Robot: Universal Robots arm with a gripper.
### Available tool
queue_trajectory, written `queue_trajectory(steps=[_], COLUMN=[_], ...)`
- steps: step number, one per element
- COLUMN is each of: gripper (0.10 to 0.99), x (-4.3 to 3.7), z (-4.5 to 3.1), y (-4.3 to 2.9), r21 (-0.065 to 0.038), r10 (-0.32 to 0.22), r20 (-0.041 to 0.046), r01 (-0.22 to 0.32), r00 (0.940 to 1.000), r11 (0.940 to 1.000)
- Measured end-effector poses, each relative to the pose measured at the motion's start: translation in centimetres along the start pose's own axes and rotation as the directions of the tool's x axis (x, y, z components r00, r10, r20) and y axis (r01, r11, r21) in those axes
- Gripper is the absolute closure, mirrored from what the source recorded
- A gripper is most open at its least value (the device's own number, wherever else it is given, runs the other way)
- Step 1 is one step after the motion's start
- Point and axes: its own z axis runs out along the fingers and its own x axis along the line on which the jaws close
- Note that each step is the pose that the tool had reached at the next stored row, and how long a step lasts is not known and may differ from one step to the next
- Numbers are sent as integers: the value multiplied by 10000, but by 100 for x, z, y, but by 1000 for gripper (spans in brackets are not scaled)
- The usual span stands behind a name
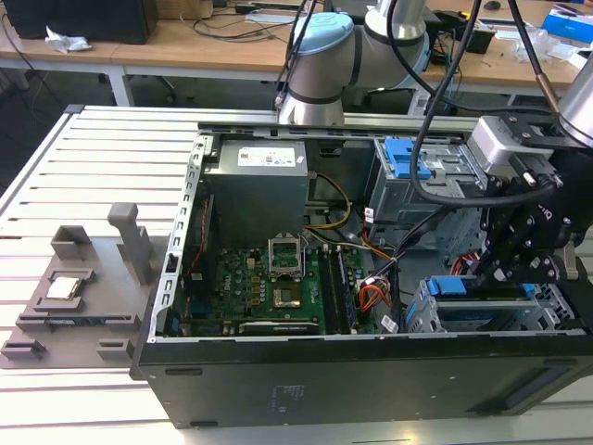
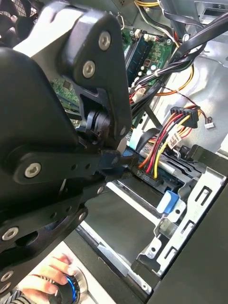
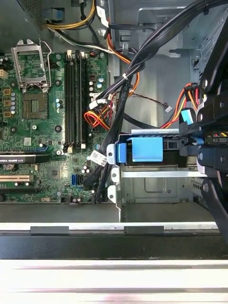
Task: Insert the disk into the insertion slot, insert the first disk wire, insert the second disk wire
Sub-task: 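Insert the second disk wire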
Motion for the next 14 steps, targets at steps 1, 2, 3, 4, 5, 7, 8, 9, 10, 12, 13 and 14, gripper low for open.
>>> queue_trajectory(steps=[1,2,3,4,5,7,8,9,10,12,13,14], gripper=[859,859,859,859,871,937,980,980,980,980,980,980], x=[0,-1,-1,-5,-11,-15,-18,-20,-20,-20,-20,-20], z=[-21,-69,-127,-173,-210,-259,-312,-393,-406,-406,-406,-407], y=[1,4,7,10,12,15,18,22,23,23,23,23], r21=[-1,-1,-1,-2,-1,-1,-1,-1,-1,-1,-1,-1], r10=[0,0,1,1,2,2,2,2,2,1,1,1], r20=[13,6,-3,-1,-5,-3,-6,-4,-6,-3,-2,-5], r01=[0,0,-1,-1,-2,-2,-2,-2,-2,-1,-1,-1], r00=[10000,10000,10000,10000,10000,10000,10000,10000,10000,10000,10000,10000], r11=[10000,10000,10000,10000,10000,10000,10000,10000,10000,10000,10000,10000])
